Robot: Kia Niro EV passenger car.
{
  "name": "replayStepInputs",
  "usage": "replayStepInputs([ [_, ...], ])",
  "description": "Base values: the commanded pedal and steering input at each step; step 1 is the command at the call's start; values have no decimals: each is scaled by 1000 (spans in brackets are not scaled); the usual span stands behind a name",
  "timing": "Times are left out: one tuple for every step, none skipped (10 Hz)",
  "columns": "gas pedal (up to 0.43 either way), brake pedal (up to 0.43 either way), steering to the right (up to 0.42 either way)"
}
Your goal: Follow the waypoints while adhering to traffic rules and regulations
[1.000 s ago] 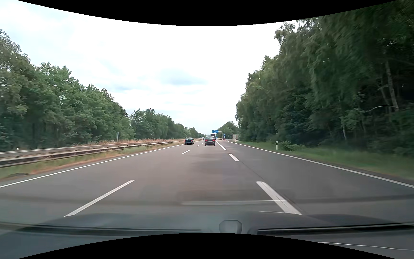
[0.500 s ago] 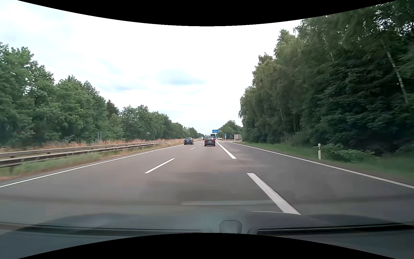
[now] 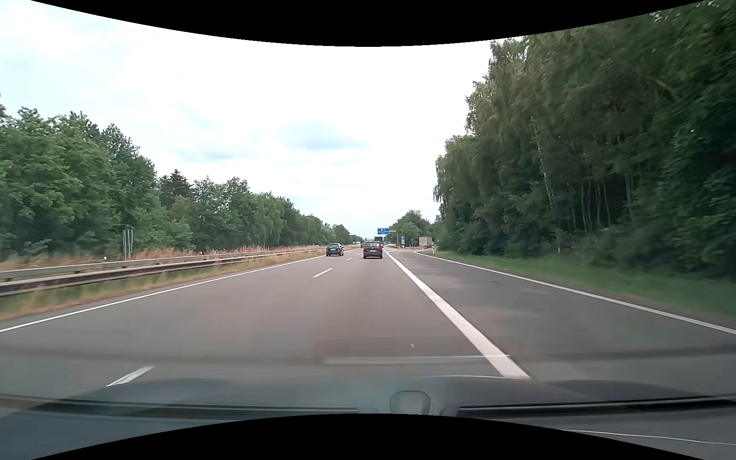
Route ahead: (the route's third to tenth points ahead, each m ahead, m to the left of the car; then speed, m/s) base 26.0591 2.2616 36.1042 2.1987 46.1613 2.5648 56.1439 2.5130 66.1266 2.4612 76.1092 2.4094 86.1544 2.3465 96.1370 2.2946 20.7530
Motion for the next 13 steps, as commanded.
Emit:
replayStepInputs([
  [197, 0, -3],
  [197, 0, -3],
  [197, 0, -3],
  [197, 0, -3],
  [197, 0, -3],
  [197, 0, -3],
  [189, 0, -3],
  [189, 0, -3],
  [189, 0, -3],
  [189, 0, -3],
  [189, 0, -3],
  [189, 0, -3],
  [189, 0, -3],
])
